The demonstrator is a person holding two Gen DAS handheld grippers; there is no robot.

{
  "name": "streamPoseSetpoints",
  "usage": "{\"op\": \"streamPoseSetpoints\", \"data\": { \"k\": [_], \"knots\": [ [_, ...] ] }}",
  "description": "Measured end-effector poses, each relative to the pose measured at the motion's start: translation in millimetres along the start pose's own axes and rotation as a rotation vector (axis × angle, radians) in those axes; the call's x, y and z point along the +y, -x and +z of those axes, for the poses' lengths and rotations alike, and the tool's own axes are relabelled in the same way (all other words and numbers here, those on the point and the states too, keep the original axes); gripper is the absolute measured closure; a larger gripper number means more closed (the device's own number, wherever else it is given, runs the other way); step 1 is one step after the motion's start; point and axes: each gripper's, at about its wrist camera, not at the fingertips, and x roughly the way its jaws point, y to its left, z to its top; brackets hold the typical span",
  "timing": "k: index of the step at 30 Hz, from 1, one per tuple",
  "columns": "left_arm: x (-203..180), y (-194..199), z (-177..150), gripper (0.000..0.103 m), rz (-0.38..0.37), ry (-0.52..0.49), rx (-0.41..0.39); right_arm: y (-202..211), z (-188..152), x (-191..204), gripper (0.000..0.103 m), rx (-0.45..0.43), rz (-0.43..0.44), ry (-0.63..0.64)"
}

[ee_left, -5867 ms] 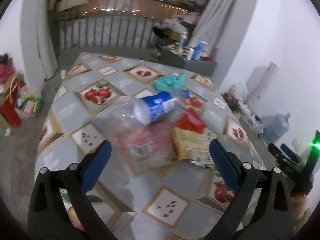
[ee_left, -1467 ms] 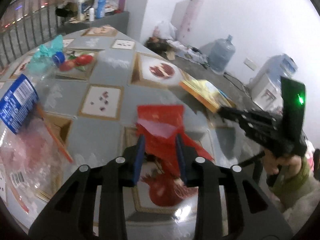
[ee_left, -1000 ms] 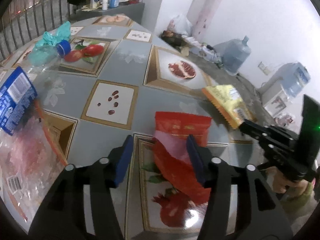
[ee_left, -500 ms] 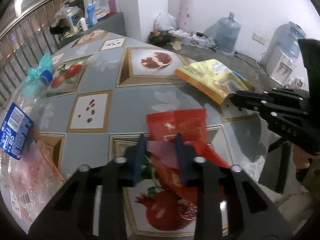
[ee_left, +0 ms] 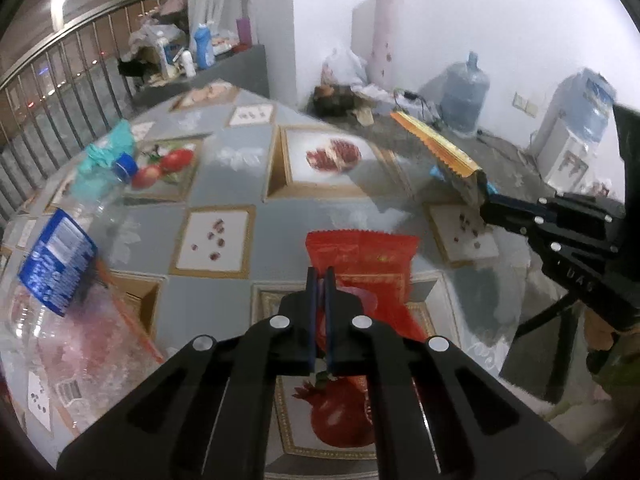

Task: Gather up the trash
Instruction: 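Carry the red wrapper and yellow packet toward the blue wastebasket, then release the yellow packet with the right tool while the left tool lowers the red wrapper into the basket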

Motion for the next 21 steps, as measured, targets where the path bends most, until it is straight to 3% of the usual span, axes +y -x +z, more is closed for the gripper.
{"op": "streamPoseSetpoints", "data": {
  "k": [10,21],
  "knots": [
    [-9,35,36,0.102,-0.049,0.013,-0.116,31,5,-38,0.100,-0.086,-0.041,-0.089],
    [-57,14,78,0.102,-0.131,-0.058,-0.128,64,-17,-130,0.100,-0.130,-0.169,-0.291]
  ]
}}
